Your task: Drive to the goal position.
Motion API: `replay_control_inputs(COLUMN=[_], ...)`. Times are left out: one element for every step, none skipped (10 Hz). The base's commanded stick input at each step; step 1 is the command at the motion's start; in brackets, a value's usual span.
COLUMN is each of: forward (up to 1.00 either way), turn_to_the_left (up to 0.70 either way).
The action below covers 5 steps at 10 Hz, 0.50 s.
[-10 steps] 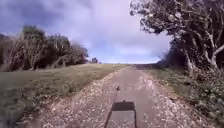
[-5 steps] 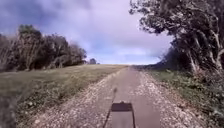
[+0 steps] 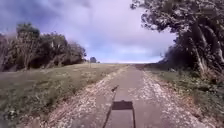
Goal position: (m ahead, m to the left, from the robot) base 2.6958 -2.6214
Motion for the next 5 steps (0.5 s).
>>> replay_control_inputs(forward=[0.7,0.7,0.7,0.7,0.7], turn_to_the_left=[-0.14,-0.14,-0.14,-0.14,-0.14])
